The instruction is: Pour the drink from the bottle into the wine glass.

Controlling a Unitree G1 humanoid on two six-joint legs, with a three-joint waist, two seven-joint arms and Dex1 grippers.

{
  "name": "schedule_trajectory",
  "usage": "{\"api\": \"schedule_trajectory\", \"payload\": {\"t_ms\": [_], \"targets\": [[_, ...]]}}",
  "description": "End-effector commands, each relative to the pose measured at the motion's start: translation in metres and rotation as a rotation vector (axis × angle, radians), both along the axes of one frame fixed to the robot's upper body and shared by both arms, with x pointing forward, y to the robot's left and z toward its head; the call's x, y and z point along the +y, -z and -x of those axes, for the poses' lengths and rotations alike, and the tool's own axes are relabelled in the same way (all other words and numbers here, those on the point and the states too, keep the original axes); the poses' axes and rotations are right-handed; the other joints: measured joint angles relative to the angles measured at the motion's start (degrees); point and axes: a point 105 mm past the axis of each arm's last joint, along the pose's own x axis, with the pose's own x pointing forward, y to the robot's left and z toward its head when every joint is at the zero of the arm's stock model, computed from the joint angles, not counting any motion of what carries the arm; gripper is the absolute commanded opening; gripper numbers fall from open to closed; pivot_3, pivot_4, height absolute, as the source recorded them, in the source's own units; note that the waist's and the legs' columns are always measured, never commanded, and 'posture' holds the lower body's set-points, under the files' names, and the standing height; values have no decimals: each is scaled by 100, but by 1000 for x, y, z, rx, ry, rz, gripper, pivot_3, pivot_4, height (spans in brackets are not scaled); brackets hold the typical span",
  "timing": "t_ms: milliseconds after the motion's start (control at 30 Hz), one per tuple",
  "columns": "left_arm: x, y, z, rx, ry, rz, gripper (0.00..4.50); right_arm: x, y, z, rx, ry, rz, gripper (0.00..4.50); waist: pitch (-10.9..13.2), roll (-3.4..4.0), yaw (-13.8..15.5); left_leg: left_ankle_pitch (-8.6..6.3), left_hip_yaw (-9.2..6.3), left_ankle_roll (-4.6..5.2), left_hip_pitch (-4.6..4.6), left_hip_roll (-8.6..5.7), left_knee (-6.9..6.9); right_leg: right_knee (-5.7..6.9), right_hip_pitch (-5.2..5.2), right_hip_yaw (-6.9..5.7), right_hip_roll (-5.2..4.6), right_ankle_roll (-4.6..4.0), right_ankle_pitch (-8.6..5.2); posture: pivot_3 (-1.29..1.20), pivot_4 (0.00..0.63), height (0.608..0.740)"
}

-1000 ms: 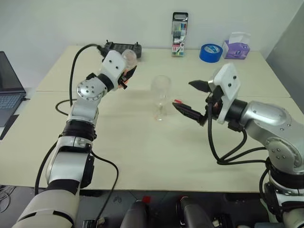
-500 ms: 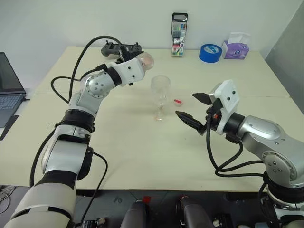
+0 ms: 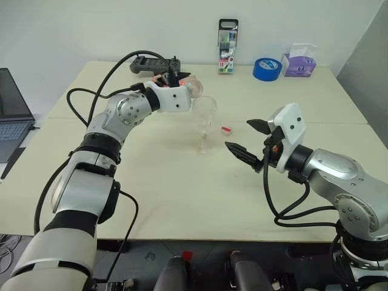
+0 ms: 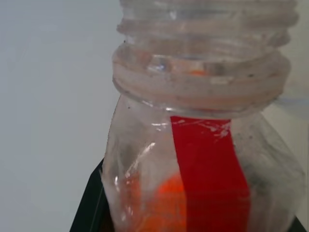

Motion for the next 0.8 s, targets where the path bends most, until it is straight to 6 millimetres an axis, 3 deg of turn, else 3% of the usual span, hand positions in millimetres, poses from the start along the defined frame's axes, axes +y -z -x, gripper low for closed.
{"api": "schedule_trajectory", "payload": {"t_ms": [33,800], "targets": [[-7,-28,4,-91,28,10,1653,-2,-9,2,-49,8,-3,4500,0,0,-2,0,0,0,-1,0,1,0,0,0,0,0,0,0,150,740],[-8,-30,1,-195,-9,-135,1653,1,-11,3,-38,-7,8,4500,0,0,-1,0,2,0,-4,-1,3,0,-2,1,-2,0,0,0,150,740]]}}
